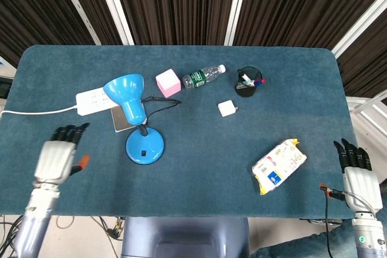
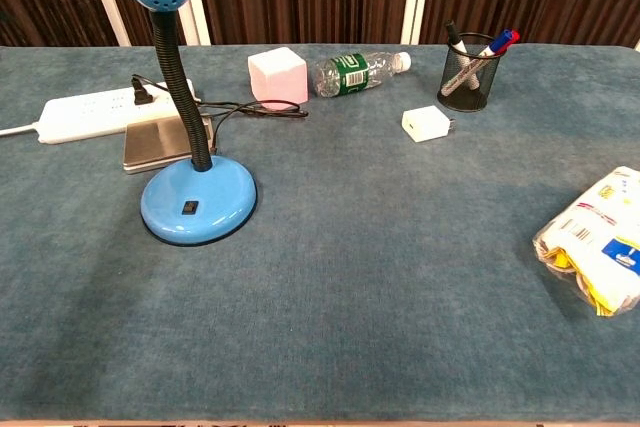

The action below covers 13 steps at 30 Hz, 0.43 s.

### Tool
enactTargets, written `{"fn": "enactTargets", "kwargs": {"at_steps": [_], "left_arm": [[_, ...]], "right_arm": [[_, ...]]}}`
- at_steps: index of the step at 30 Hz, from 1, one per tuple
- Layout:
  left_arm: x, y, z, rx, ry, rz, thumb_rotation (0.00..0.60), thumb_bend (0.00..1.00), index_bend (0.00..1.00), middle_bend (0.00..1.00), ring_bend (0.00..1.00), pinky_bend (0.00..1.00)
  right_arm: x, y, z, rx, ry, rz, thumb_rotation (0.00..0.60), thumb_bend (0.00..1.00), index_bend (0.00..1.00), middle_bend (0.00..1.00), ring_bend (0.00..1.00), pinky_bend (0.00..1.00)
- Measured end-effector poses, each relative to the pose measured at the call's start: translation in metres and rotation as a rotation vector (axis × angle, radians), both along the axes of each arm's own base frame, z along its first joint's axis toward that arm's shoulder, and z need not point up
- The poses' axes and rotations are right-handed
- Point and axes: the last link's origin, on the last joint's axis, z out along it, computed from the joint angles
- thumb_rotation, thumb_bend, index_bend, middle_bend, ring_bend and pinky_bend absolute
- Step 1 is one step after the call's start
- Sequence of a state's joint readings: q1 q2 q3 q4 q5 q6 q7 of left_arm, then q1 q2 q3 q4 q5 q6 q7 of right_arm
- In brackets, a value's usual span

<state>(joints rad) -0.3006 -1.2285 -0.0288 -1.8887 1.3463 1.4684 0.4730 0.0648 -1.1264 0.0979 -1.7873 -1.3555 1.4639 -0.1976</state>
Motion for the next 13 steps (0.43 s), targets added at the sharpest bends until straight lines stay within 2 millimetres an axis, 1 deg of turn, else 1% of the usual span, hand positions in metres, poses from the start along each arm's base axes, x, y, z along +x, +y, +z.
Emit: {"fn": "enactTargets", "kwargs": {"at_steps": [2, 5, 8, 11, 13], "left_arm": [[-0.014, -0.014, 0.011, 0.009, -0.008, 0.036, 0.6, 0.21, 0.14, 0.13, 0.04, 0.09], [-0.035, -0.034, 0.027, 0.025, -0.03, 0.099, 0.6, 0.21, 0.14, 0.13, 0.03, 0.09], [-0.05, -0.051, 0.038, 0.047, -0.065, 0.153, 0.6, 0.21, 0.13, 0.12, 0.03, 0.09], [-0.059, -0.056, 0.047, 0.059, -0.08, 0.173, 0.6, 0.21, 0.13, 0.12, 0.03, 0.09], [-0.062, -0.056, 0.048, 0.058, -0.077, 0.177, 0.6, 0.21, 0.13, 0.12, 0.03, 0.09]], "right_arm": [[0.001, 0.0, 0.0, 0.004, 0.003, 0.01, 0.6, 0.11, 0.01, 0.02, 0.04, 0.0], [0.004, 0.001, -0.001, 0.012, 0.008, 0.033, 0.6, 0.11, 0.01, 0.02, 0.04, 0.0], [0.005, 0.001, -0.002, 0.02, 0.009, 0.059, 0.6, 0.11, 0.01, 0.02, 0.04, 0.0], [0.006, 0.001, -0.003, 0.027, 0.012, 0.086, 0.6, 0.11, 0.01, 0.02, 0.04, 0.0], [0.007, 0.001, -0.003, 0.03, 0.012, 0.1, 0.6, 0.11, 0.01, 0.02, 0.04, 0.0]]}}
